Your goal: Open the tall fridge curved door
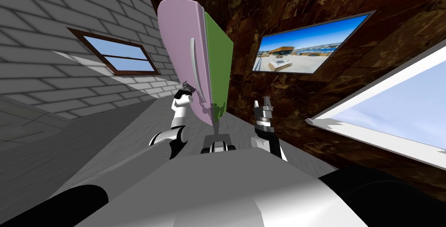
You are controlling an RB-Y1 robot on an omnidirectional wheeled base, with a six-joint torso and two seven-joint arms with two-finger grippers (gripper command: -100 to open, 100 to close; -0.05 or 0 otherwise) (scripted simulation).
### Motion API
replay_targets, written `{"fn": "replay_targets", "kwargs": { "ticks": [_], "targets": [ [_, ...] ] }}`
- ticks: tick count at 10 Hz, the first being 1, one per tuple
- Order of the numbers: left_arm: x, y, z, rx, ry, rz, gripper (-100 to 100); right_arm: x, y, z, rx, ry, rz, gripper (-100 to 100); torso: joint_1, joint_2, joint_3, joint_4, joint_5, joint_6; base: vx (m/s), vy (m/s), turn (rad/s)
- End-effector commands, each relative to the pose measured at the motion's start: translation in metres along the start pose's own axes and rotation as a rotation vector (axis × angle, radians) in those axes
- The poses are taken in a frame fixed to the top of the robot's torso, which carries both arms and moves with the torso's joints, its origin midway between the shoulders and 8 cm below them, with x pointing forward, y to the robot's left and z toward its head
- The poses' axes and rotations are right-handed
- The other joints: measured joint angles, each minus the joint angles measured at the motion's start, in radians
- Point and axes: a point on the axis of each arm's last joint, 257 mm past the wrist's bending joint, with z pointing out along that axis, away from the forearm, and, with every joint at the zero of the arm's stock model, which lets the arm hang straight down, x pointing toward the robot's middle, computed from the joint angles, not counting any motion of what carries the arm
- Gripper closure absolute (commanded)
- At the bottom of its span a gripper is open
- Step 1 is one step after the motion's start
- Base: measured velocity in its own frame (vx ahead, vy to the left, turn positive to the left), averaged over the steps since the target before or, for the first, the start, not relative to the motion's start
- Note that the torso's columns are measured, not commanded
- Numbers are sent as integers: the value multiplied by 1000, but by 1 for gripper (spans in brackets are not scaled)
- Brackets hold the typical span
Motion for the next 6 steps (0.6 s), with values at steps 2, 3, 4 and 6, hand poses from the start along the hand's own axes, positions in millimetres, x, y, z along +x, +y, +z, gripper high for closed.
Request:
{"fn": "replay_targets", "kwargs": {
  "ticks": [2, 3, 4, 6],
  "targets": [
    [9, 12, 17, -62, -19, -76, -100, 0, 0, 0, 0, 0, 0, 0, -2, -1, -1, 0, -1, 0, 31, -84, 72],
    [15, 13, 24, -82, -22, -108, -100, 0, 0, 0, 0, 0, 0, 0, 0, 0, 0, 0, 0, 0, 18, -84, 61],
    [20, 14, 30, -102, -28, -135, -100, 0, 0, 0, 0, 0, 0, 0, -1, 0, 0, 0, 0, 0, 30, -98, 97],
    [23, 19, 36, -131, -37, -162, -100, 0, 0, 0, 0, 0, 0, 0, 0, 0, 0, 0, 0, 0, 16, -70, 50]
  ]
}}
